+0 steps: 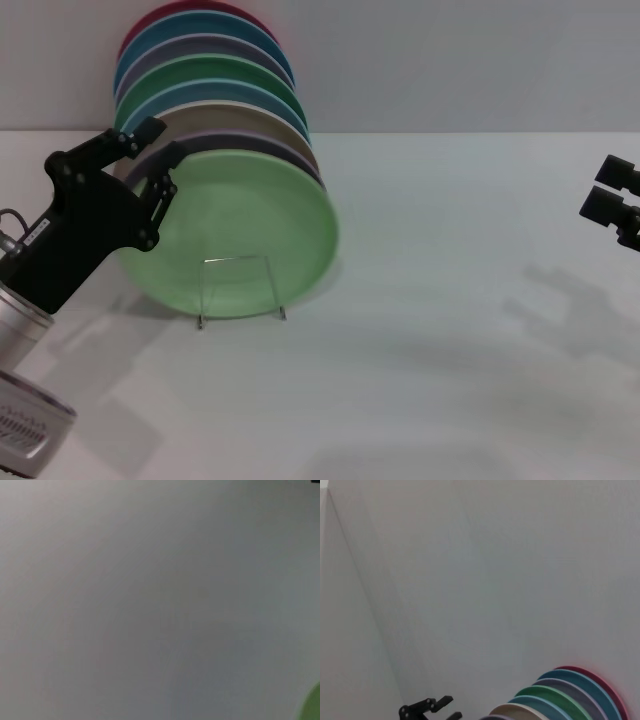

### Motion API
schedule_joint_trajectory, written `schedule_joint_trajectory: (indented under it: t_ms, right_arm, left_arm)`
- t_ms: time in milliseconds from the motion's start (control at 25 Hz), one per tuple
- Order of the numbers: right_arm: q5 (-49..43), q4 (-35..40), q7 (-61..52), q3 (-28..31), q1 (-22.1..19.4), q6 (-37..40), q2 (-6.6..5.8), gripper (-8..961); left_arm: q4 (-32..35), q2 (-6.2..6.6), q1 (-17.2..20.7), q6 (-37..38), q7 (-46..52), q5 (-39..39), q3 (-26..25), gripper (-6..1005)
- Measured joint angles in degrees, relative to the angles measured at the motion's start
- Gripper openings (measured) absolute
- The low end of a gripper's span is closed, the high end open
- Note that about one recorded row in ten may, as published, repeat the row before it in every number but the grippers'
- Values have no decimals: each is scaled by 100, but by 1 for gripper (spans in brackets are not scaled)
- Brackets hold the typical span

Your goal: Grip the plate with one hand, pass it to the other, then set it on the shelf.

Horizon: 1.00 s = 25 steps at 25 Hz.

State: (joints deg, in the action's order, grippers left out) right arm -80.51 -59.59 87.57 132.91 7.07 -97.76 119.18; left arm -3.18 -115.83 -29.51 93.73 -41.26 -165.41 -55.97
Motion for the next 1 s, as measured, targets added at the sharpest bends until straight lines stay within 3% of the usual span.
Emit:
schedule_joint_trajectory:
  t_ms: [320, 440, 480, 560, 680, 840, 1000]
  right_arm:
    - [-54, -15, 12, -2, -63, -22, 0, 743]
    - [-73, -12, 92, 18, -86, -23, 0, 743]
    - [-104, 15, 251, 18, -88, -3, 1, 743]
    - [-118, 38, 353, 12, -88, 9, 4, 743]
    - [-86, 260, 846, 24, -81, 33, 29, 744]
    - [158, 554, 1595, 78, -111, 97, 50, 744]
    - [1034, 1442, 2962, 123, -181, 334, 68, 744]
  left_arm:
    - [-93, -119, 128, 4, -105, 8, -153, 363]
    - [-435, -115, 400, 336, 297, 16, -717, 451]
    - [-626, -121, 574, 618, 848, 22, -1239, 480]
    - [-692, -139, 641, 739, 1138, 17, -1495, 493]
    - [-844, -238, 864, 1005, 2722, 29, -2528, 512]
    - [-753, -240, 930, 928, 3287, 25, -2603, 537]
    - [-699, -260, 1095, 692, 3406, -5, -2378, 563]
